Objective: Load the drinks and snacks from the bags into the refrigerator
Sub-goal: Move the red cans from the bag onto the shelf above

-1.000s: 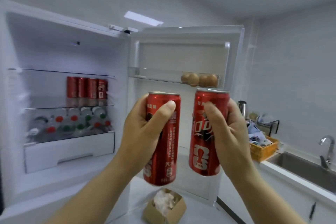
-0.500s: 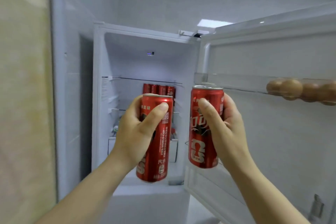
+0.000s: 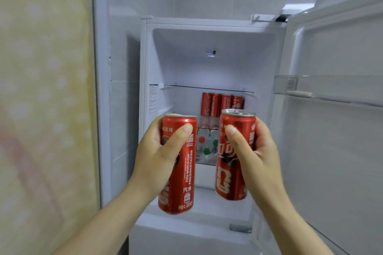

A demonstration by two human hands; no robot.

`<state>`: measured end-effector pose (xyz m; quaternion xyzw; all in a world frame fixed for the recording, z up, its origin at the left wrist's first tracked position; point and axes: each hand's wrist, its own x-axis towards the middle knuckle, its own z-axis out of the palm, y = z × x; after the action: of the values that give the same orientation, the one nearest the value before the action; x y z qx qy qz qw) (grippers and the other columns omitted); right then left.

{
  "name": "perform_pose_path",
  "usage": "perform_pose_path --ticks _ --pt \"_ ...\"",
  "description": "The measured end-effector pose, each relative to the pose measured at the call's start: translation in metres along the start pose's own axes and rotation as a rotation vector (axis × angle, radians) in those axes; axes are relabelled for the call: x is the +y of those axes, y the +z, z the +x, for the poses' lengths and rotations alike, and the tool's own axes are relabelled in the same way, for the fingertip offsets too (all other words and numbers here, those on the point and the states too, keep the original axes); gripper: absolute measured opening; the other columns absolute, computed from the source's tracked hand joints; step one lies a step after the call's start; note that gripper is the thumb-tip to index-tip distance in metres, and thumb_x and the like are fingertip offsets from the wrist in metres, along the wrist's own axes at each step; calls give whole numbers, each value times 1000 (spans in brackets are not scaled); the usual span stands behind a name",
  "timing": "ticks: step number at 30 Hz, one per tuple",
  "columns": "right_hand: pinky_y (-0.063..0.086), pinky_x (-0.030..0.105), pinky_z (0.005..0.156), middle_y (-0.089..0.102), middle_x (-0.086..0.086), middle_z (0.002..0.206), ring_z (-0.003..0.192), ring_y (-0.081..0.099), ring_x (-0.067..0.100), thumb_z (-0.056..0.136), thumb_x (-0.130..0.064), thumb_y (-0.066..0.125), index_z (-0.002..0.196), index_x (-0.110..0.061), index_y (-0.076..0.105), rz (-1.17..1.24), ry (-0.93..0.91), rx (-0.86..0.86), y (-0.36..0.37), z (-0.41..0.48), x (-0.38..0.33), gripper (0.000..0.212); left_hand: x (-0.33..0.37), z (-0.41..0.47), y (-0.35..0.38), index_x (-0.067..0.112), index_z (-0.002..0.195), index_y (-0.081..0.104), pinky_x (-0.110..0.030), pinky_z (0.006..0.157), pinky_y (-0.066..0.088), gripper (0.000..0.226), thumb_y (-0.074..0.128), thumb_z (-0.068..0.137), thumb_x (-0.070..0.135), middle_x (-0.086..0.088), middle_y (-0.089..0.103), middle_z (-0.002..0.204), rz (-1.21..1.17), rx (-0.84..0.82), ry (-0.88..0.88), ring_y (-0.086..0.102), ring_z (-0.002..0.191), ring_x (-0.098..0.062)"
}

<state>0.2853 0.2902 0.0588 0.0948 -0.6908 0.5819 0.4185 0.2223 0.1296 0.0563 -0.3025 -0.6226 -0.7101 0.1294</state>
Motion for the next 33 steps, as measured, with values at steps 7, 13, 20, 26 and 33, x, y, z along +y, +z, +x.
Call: perform_pose_path --ticks 7,13,20,26,33 --pt "53 15 60 70 -10 93 81 71 7 79 -38 64 116 -29 57 4 8 27 30 53 48 38 -46 62 -10 34 105 56 -18 62 55 37 58 72 52 10 70 90 -3 11 34 70 85 -11" --pt "55 16 62 70 -10 96 83 71 7 78 -39 65 117 -33 57 -29 12 61 64 104 90 40 -81 130 -27 34 103 55 -19 62 56 35 62 75 53 7 70 91 -18 1 33 70 85 -10" --pt "58 25 61 70 -5 100 85 71 12 79 -41 67 124 -29 56 -42 48 135 93 150 146 47 -132 194 -33 36 103 54 -18 62 56 36 60 73 54 16 68 86 -41 -49 -10 68 84 -5" --pt "58 41 81 69 -10 104 92 69 9 78 -45 67 123 -34 55 -92 44 155 99 197 187 48 -164 235 -23 38 100 52 -9 54 50 35 55 68 52 23 66 85 -21 -33 -20 66 81 3" --pt "49 20 75 68 -15 104 90 65 -4 80 -42 67 124 -35 55 -140 42 84 84 245 228 46 -192 282 -5 33 108 55 -24 67 57 43 61 70 53 10 69 91 53 33 4 69 82 -7"
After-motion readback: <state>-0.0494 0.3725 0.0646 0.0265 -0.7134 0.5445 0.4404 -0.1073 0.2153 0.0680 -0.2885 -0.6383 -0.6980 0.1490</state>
